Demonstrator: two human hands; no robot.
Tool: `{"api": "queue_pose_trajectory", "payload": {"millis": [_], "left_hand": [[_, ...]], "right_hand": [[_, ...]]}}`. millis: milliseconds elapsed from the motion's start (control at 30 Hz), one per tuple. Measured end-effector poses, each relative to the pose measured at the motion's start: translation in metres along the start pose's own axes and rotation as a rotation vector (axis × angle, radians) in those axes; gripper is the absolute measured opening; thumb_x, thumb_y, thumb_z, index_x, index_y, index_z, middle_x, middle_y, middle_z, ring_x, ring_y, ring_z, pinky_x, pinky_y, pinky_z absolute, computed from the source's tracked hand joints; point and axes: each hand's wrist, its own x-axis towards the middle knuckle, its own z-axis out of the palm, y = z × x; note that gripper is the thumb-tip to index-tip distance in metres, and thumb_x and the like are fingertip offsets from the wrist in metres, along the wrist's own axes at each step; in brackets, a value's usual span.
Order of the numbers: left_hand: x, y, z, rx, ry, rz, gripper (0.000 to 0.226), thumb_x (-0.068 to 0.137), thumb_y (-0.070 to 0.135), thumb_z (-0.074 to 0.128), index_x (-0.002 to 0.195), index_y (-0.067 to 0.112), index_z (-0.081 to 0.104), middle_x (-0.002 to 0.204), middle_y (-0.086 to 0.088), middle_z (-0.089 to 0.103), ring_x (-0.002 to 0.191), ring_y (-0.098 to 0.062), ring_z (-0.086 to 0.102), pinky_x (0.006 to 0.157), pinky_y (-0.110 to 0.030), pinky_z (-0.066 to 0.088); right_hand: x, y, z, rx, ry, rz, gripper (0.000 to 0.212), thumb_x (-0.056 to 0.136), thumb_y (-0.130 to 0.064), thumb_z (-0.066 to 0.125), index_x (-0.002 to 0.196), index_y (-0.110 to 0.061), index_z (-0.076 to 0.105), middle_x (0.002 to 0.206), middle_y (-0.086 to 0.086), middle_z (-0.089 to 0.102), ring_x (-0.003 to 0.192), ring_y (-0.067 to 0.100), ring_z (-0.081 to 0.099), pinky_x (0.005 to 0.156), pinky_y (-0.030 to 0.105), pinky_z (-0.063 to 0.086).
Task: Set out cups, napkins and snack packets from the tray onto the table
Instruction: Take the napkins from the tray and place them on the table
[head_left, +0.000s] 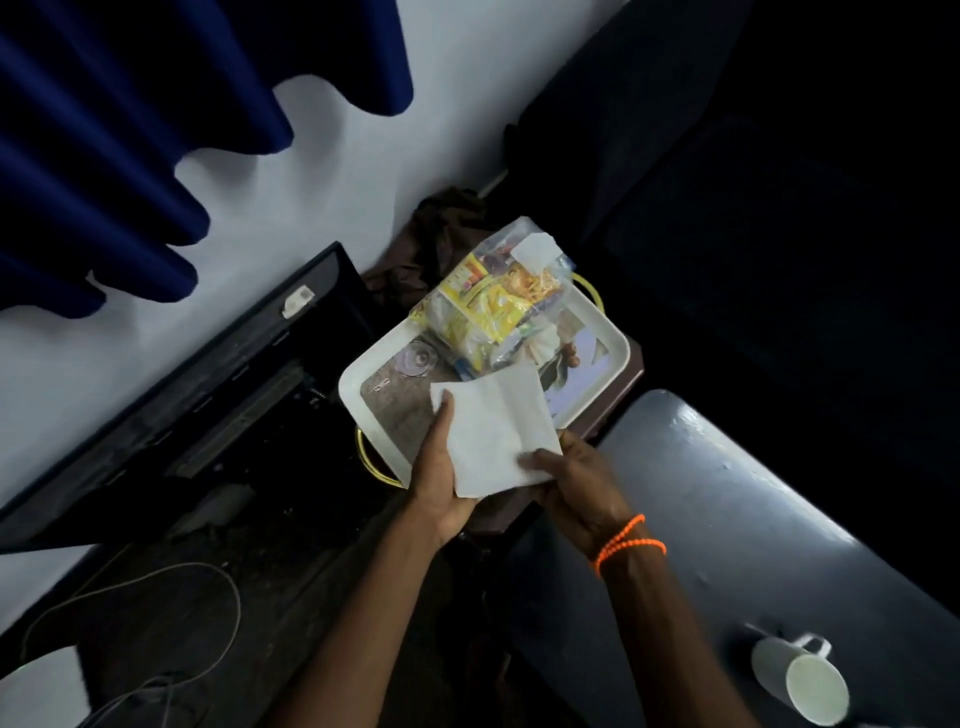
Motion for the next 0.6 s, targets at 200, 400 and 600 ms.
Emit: {"api": "queue_pose_trajectory", "payload": {"millis": [200, 400, 600], "left_hand": [[0.000, -0.039, 0.025, 0.340, -0.075, -0.033, 0.035, 0.083, 0.023, 0.080, 0.117, 0.016, 0.075, 0.118, -0.014, 0.076, 0.110, -0.034, 0.073, 0.085, -0.050, 0.062], [-0.016, -0.082, 0.063, 0.502, -0.151, -0.045, 0.059, 0.070, 0.031, 0.092, 0.123, 0.014, 0.072, 0.116, -0.014, 0.077, 0.107, -0.032, 0.075, 0.090, -0.052, 0.060], [-0.038, -0.132, 0.107, 0.741, -0.124, -0.036, 0.046, 0.078, 0.020, 0.084, 0.120, 0.013, 0.067, 0.110, -0.009, 0.079, 0.100, -0.028, 0.077, 0.088, -0.049, 0.062]], "right_hand": [[-0.035, -0.010, -0.054, -0.240, 0.060, 0.003, 0.046, 0.080, -0.032, 0.078, 0.122, -0.016, 0.066, 0.113, 0.005, 0.077, 0.105, 0.026, 0.074, 0.087, 0.046, 0.061], [-0.063, 0.000, -0.089, -0.227, 0.253, -0.088, 0.035, 0.091, -0.039, 0.069, 0.115, -0.014, 0.068, 0.106, 0.007, 0.078, 0.096, 0.026, 0.076, 0.079, 0.047, 0.064], [-0.127, 0.011, -0.167, 0.017, 0.396, -0.219, 0.026, 0.084, -0.003, 0.076, 0.108, -0.003, 0.066, 0.106, 0.019, 0.076, 0.086, 0.027, 0.074, 0.072, 0.038, 0.060]]}}
